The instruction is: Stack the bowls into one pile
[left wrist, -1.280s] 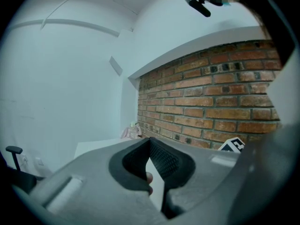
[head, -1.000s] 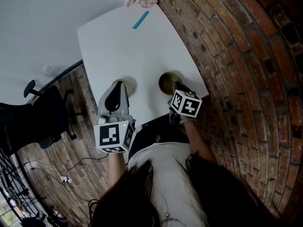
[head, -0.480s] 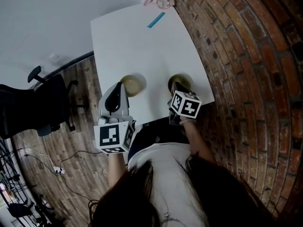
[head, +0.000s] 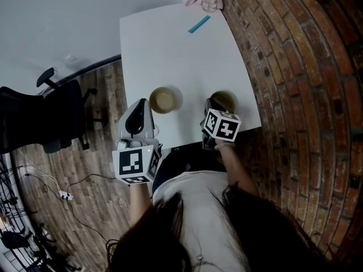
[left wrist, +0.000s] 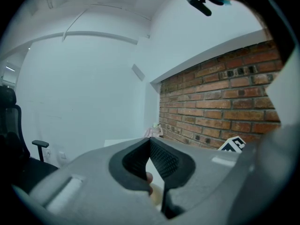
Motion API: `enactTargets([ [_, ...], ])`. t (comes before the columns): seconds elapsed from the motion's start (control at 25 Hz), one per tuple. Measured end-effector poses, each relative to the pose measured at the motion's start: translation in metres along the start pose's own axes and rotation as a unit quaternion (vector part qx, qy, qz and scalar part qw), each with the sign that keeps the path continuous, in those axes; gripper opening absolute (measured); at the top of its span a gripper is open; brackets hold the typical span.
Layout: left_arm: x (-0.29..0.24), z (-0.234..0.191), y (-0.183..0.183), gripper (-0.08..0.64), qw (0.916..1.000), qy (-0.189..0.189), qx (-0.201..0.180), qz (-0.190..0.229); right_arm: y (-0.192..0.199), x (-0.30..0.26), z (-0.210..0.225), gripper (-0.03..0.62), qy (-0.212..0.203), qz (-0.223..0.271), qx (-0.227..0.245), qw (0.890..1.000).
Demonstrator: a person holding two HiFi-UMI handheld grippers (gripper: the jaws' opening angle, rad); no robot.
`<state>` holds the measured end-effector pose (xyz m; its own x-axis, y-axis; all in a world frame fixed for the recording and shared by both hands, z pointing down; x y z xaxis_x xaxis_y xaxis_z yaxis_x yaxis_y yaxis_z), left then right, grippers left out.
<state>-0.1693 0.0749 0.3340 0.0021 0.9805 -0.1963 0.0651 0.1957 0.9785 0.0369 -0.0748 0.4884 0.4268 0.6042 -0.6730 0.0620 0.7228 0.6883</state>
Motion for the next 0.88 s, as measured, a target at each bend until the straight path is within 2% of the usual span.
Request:
enactTargets([
  [0.88,0.028,-0.036,0.008,0.0,0.9973,-0.068,0.026,-0.001,0.005,-0.03,-0.057,0.034,-0.062,-0.04,0.048,0.996],
])
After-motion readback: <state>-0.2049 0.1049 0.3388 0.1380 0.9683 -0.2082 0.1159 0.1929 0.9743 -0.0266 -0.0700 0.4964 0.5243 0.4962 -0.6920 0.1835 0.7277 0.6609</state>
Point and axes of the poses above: the fingertips, and each gripper's own axes: x backward along the fingers, z to its right, y out of its underside, the point moved 9 cm from there along x, backward along the fingers, and after that the axes turned 6 degrees about y, right-handed, at the moved point
